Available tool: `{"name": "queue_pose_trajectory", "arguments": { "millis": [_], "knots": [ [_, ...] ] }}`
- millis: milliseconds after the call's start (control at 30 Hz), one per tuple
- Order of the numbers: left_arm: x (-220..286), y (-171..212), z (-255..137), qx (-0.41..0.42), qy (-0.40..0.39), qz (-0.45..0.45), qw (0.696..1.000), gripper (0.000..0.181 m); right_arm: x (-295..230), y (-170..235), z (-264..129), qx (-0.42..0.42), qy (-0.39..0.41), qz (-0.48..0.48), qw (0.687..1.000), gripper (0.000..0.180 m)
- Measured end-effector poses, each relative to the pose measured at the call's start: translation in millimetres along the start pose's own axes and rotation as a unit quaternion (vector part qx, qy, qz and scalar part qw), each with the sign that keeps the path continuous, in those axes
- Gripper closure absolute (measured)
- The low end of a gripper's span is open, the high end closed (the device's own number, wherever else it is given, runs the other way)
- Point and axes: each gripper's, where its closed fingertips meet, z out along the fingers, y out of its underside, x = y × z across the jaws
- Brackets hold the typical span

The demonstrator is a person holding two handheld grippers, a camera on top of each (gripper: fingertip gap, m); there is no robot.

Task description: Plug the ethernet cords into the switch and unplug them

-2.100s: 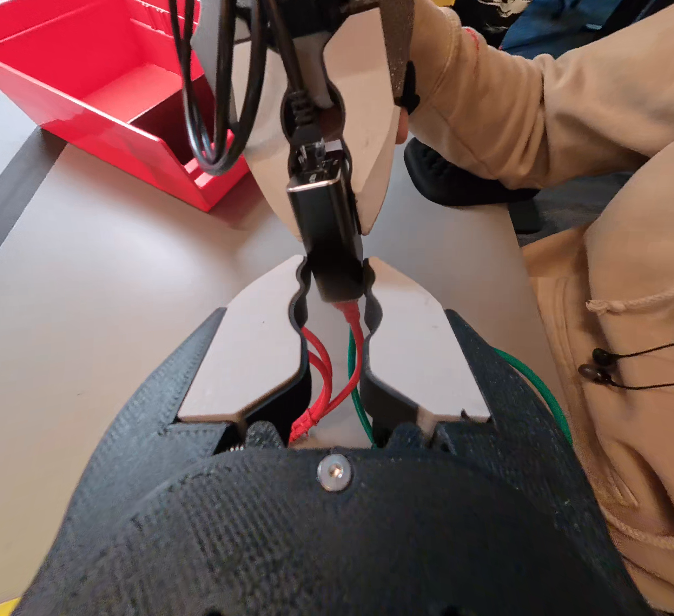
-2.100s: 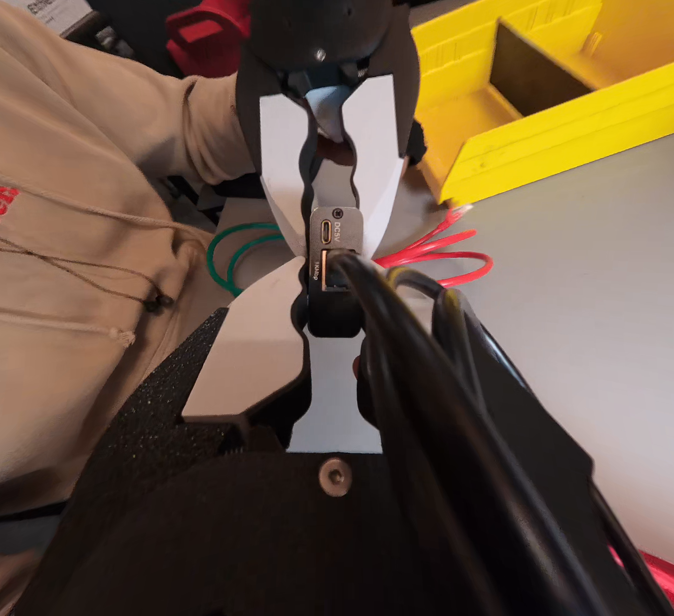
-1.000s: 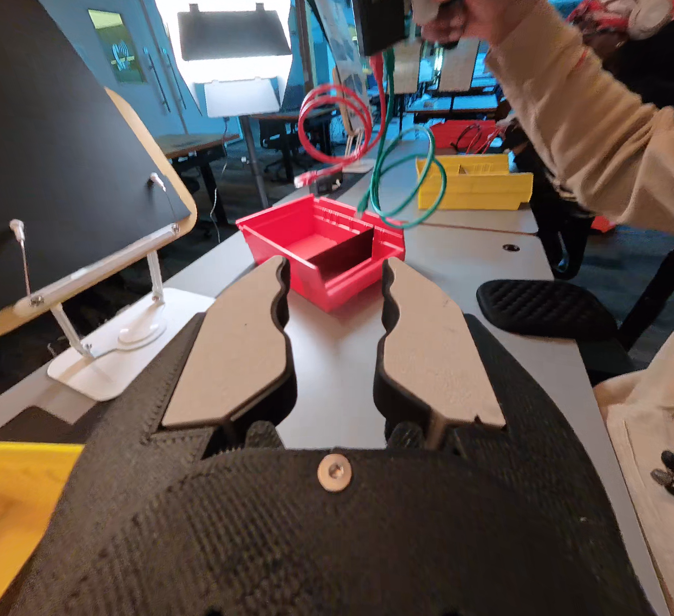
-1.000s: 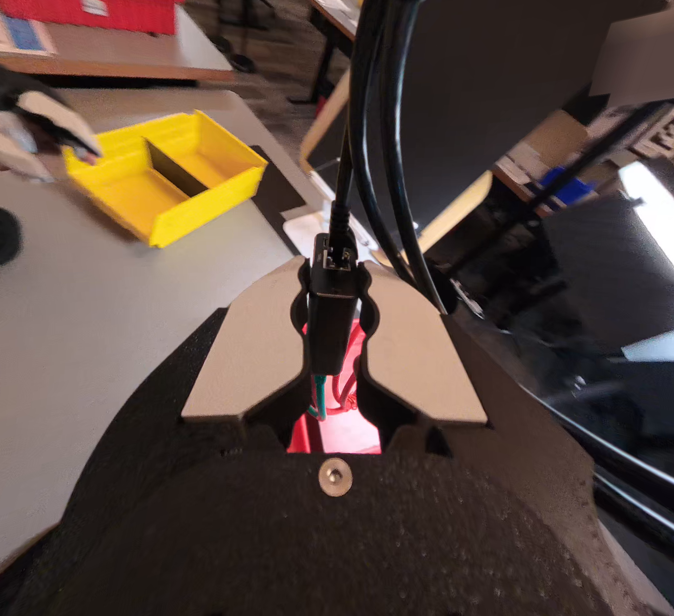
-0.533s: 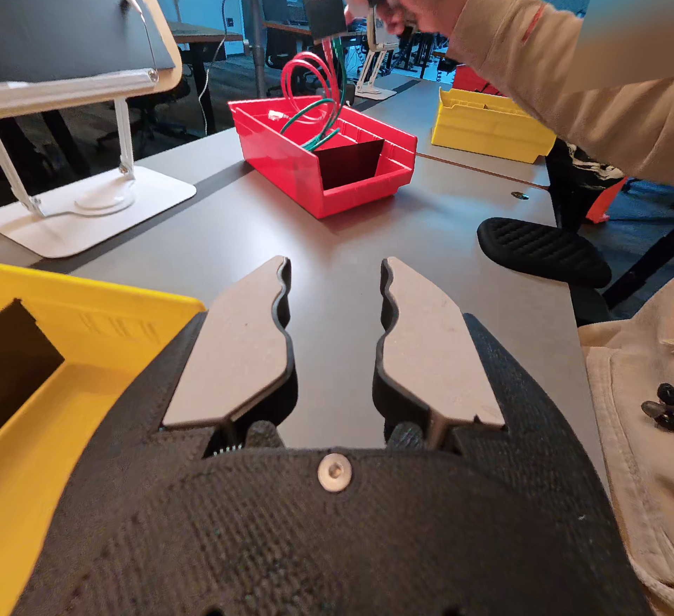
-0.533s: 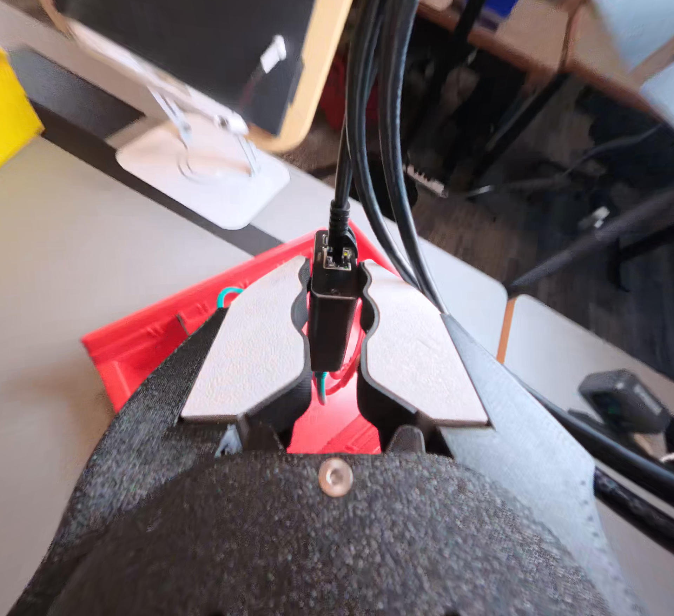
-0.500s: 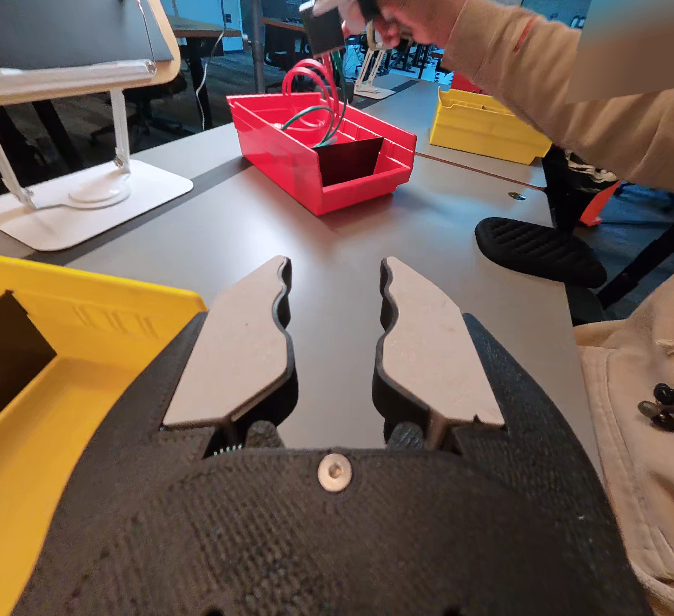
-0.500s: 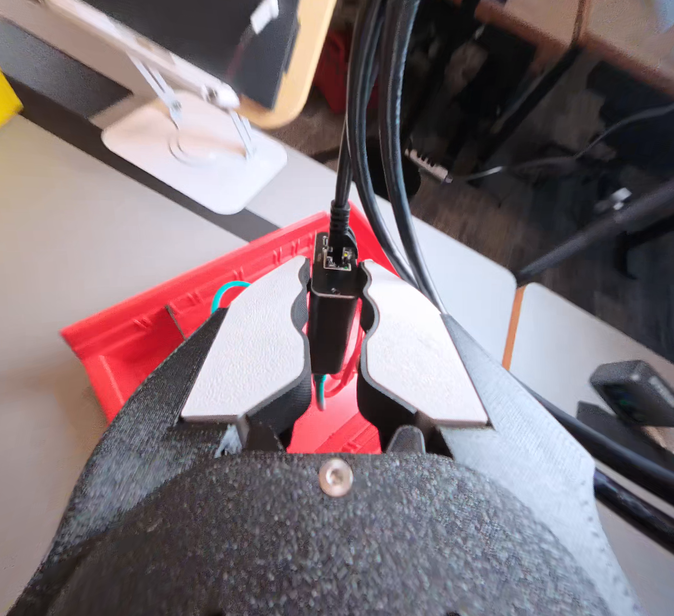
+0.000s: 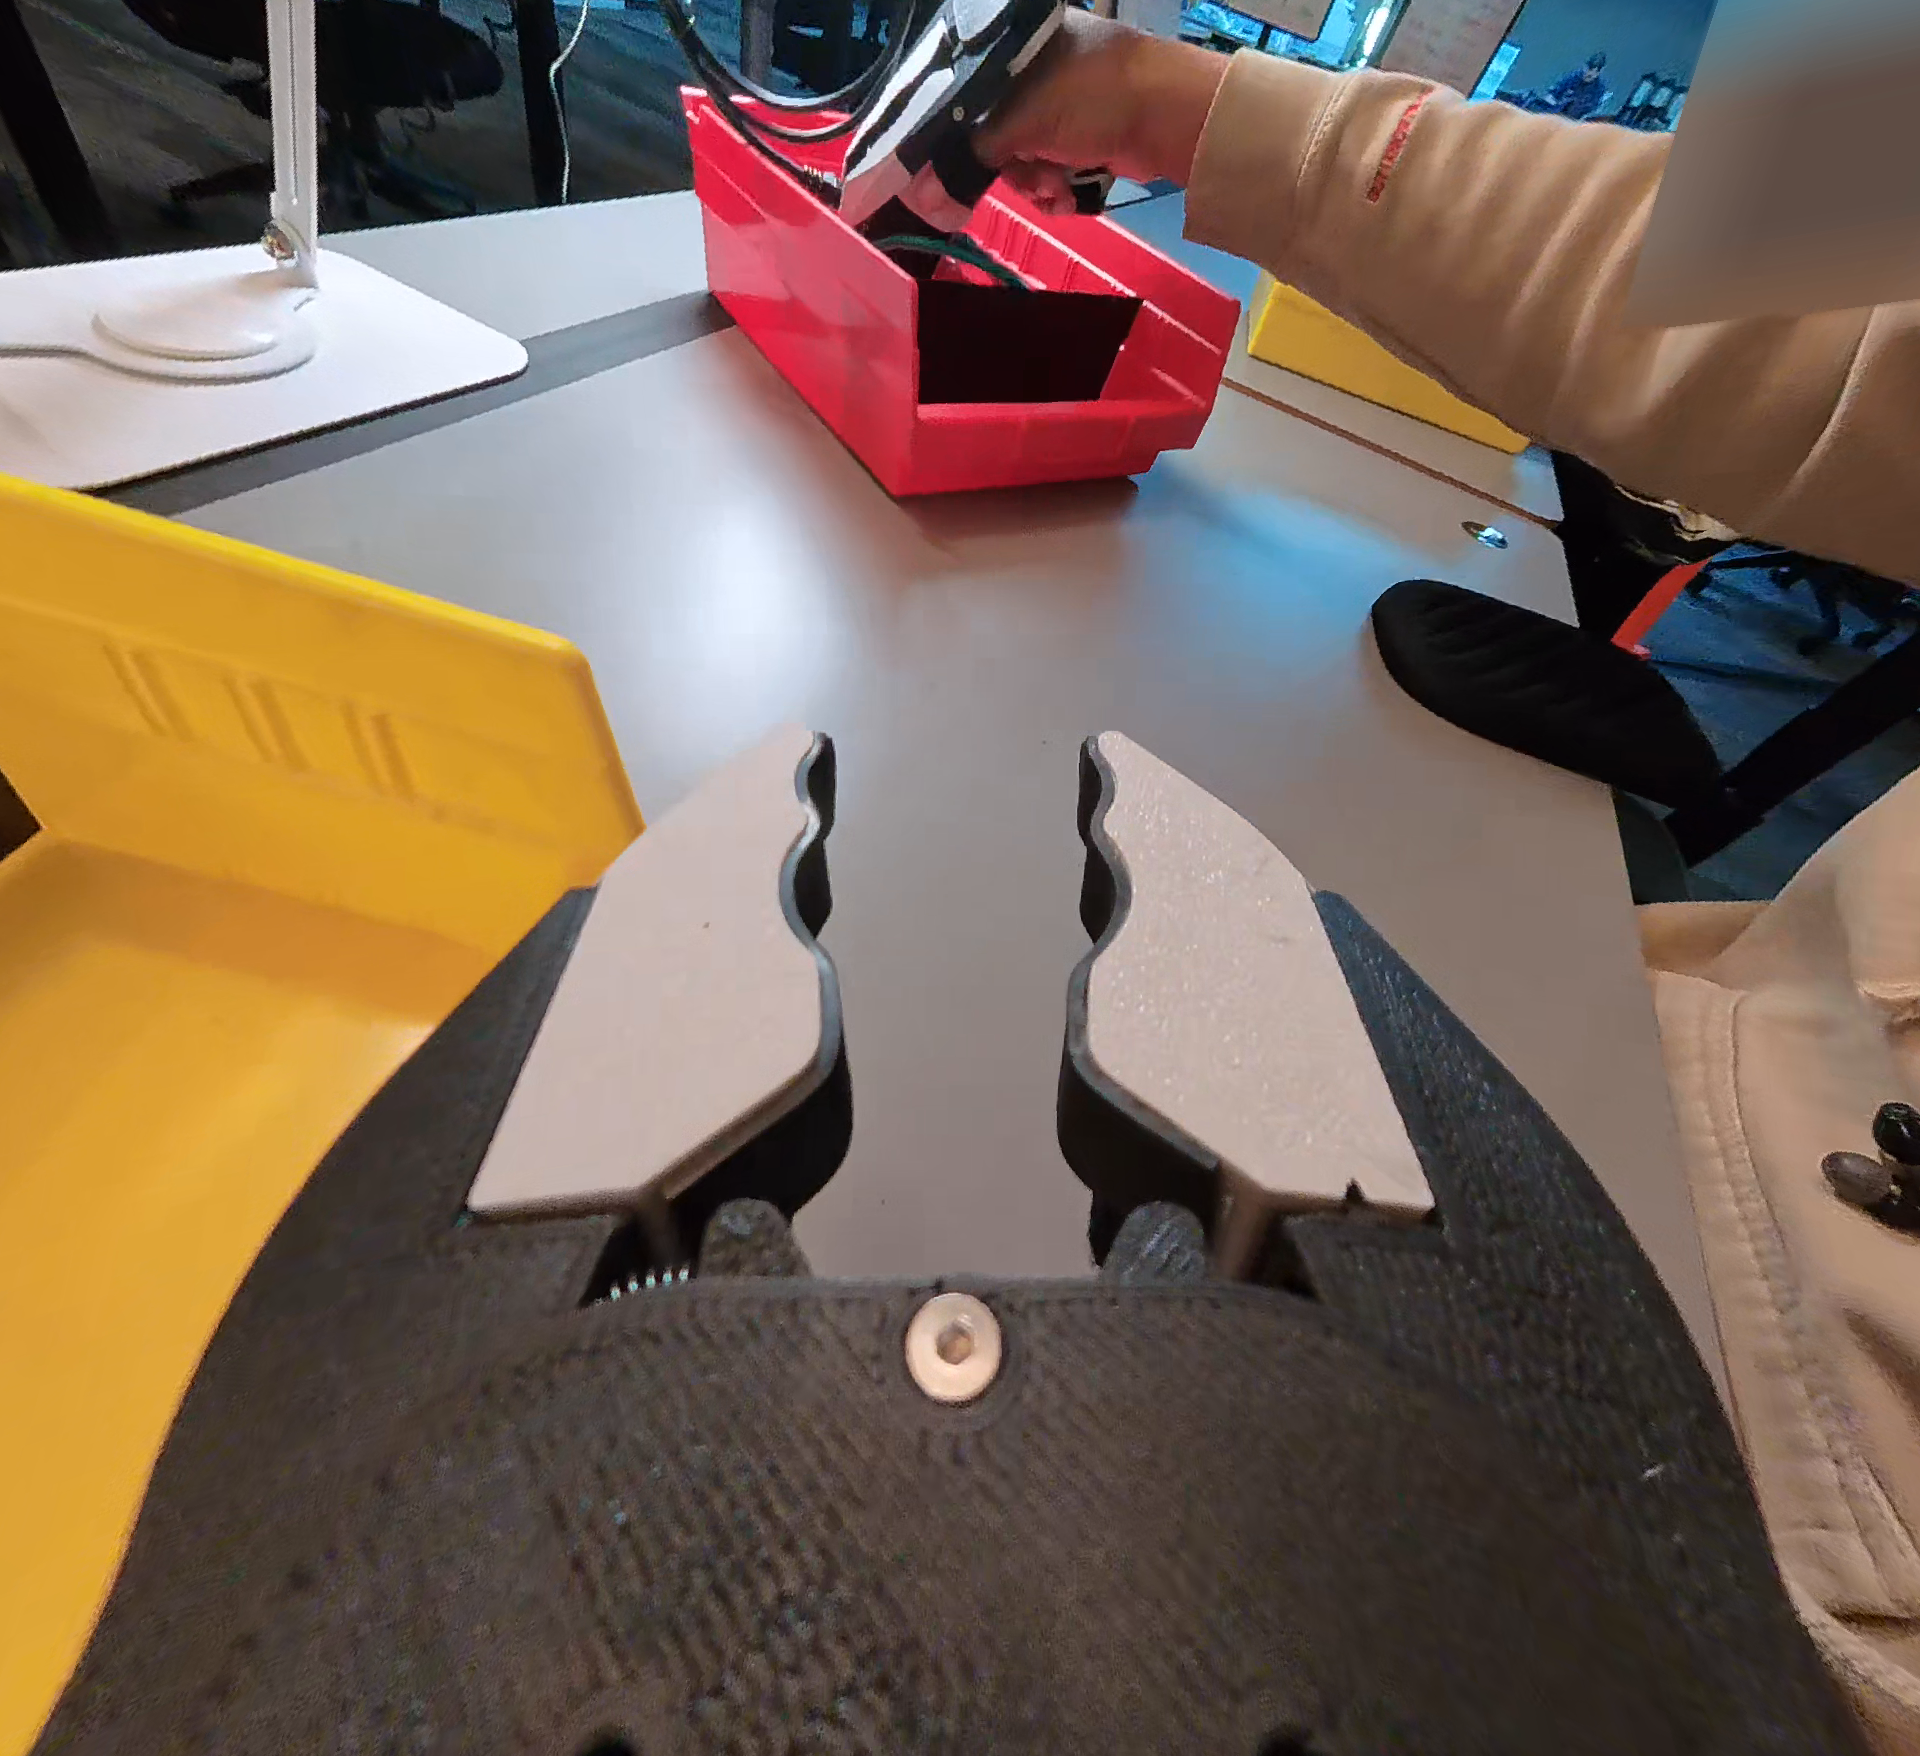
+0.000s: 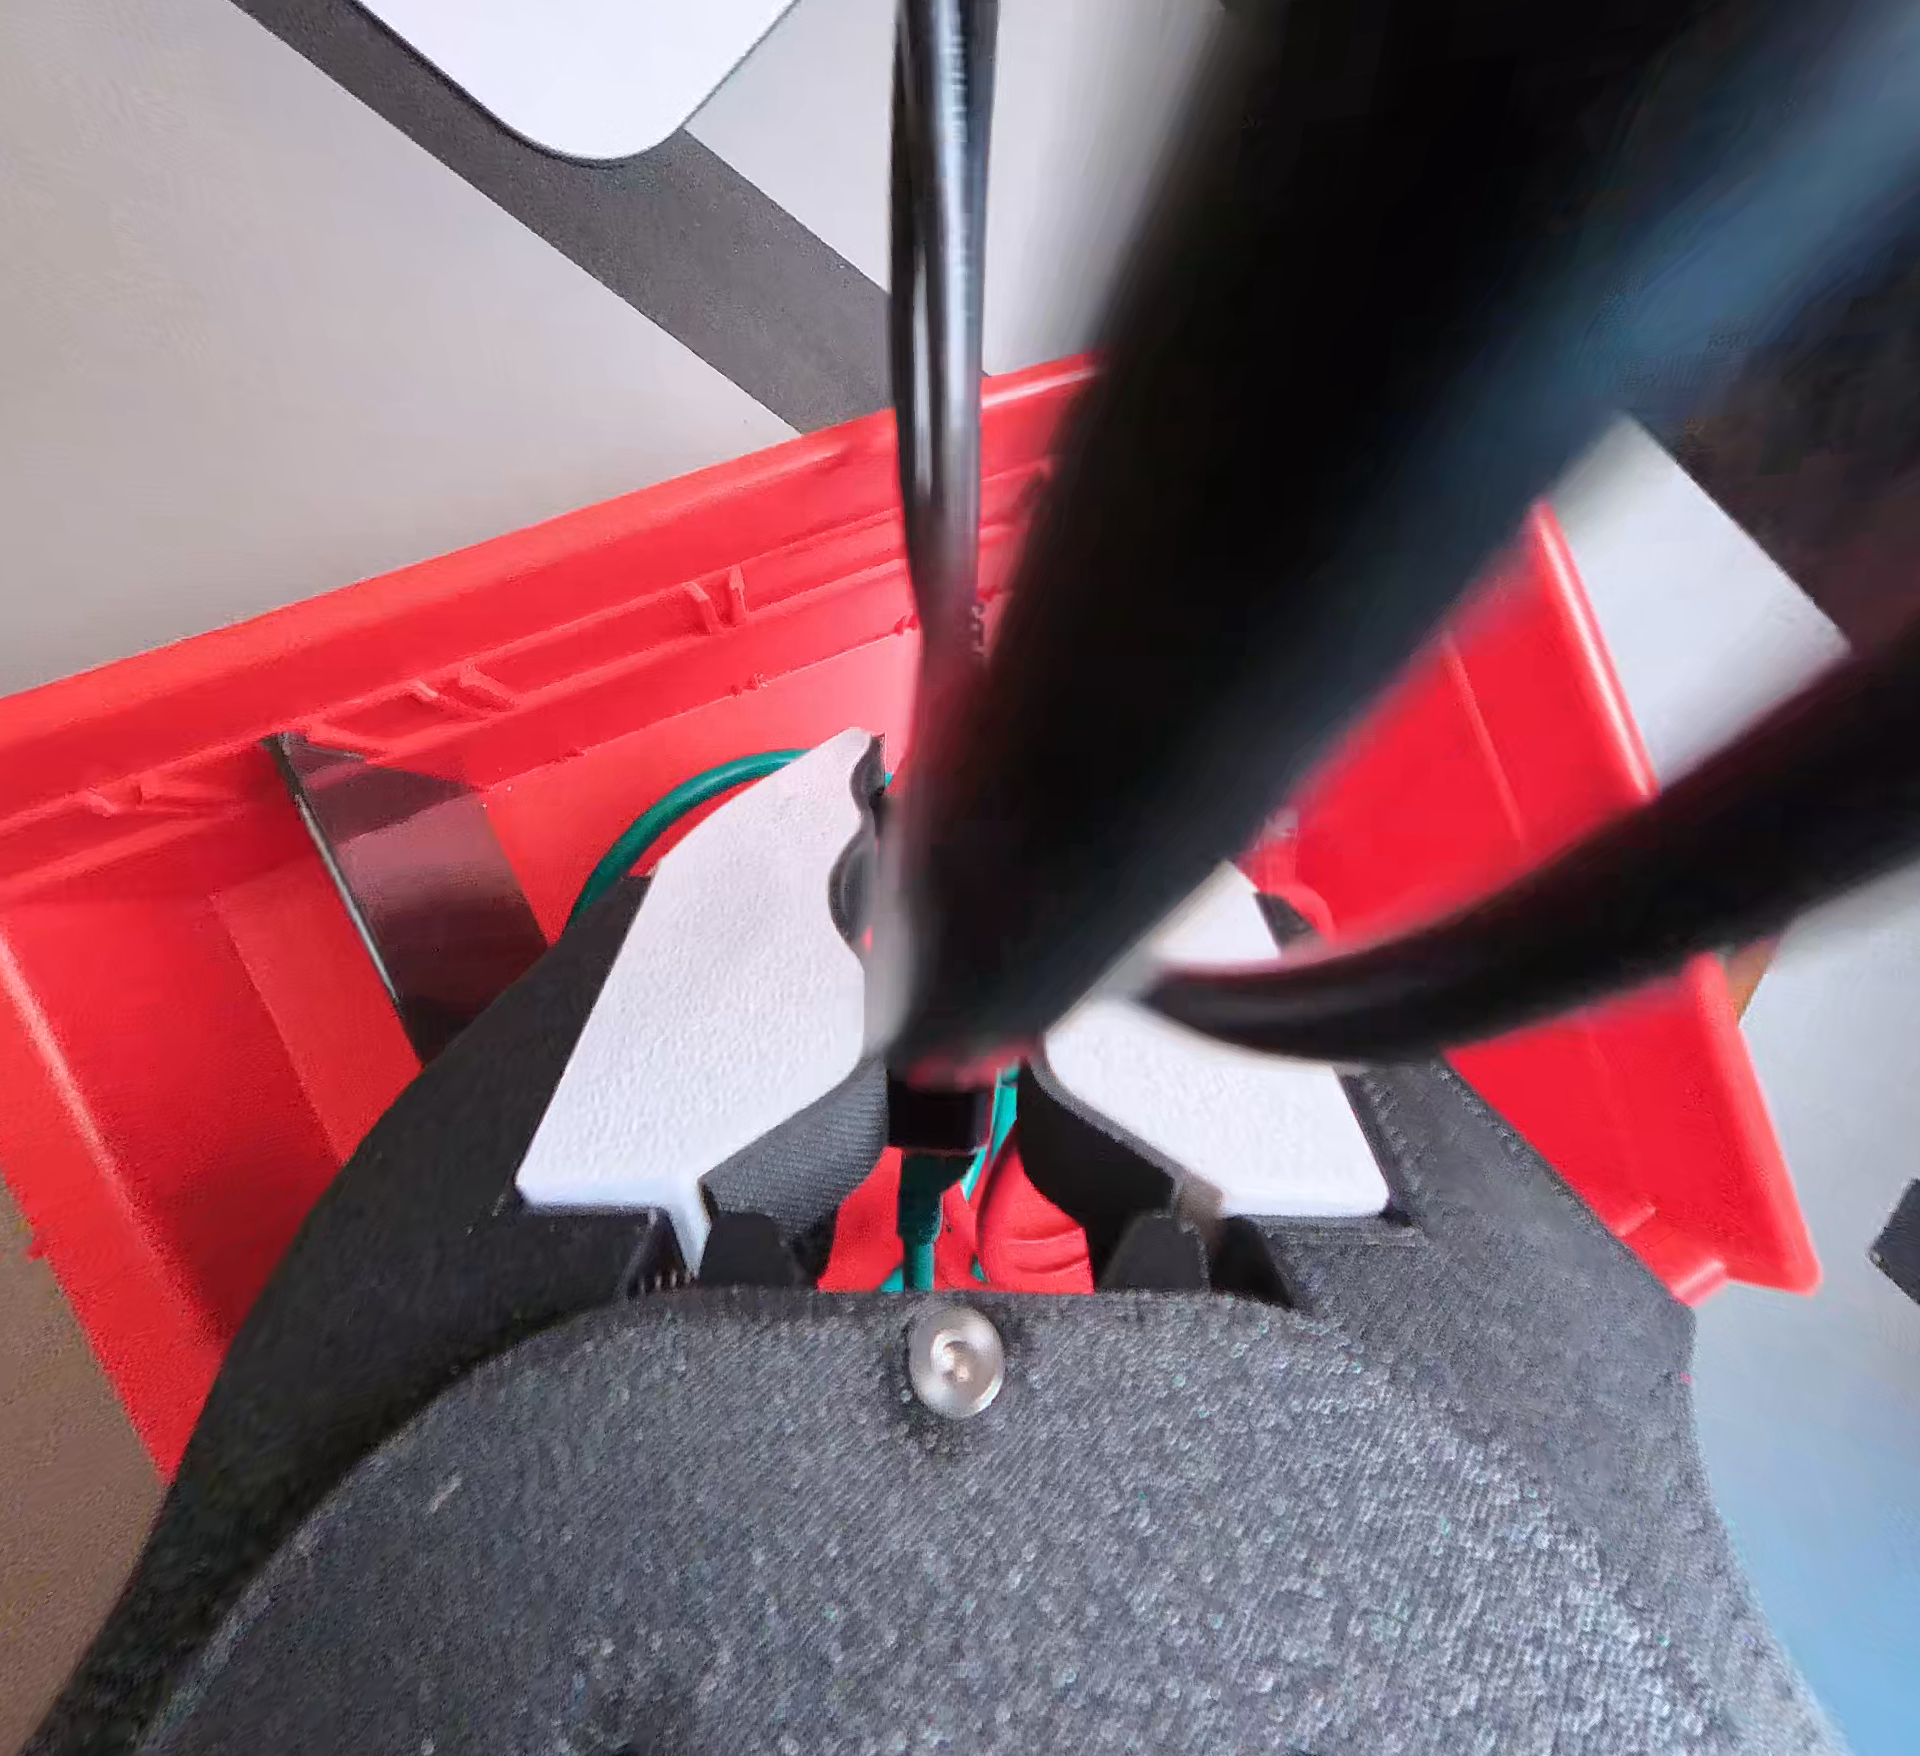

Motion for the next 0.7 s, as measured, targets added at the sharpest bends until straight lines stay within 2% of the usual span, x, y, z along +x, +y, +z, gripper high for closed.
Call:
{"name": "queue_pose_trajectory", "arguments": {
  "millis": [200, 267, 333, 467, 567, 633, 700],
  "knots": [
    [-4, 8, 1, -0.01, -0.002, -0.007, 1.0, 0.136, 21, 12, -6, -0.045, 0.021, 0.11, 0.993, 0.154],
    [-6, 8, 0, -0.011, -0.009, -0.002, 1.0, 0.136, 29, 16, -10, -0.047, 0.034, 0.118, 0.991, 0.15],
    [-10, 7, -3, -0.011, -0.03, 0.01, 0.999, 0.134, 33, 13, -17, -0.025, 0.039, 0.114, 0.992, 0.138],
    [-25, 0, -14, -0.004, -0.088, 0.039, 0.995, 0.131, 28, -3, -52, 0.072, 0.026, 0.115, 0.99, 0.127],
    [-41, -3, -25, -0.009, -0.137, 0.054, 0.989, 0.129, 10, -7, -87, 0.129, 0.031, 0.093, 0.987, 0.128],
    [-51, -5, -32, -0.016, -0.166, 0.062, 0.984, 0.128, -20, -8, -107, 0.154, 0.016, 0.062, 0.986, 0.129],
    [-61, -5, -38, -0.028, -0.194, 0.075, 0.978, 0.128, -62, -2, -116, 0.146, -0.01, 0.013, 0.989, 0.131]
  ]
}}
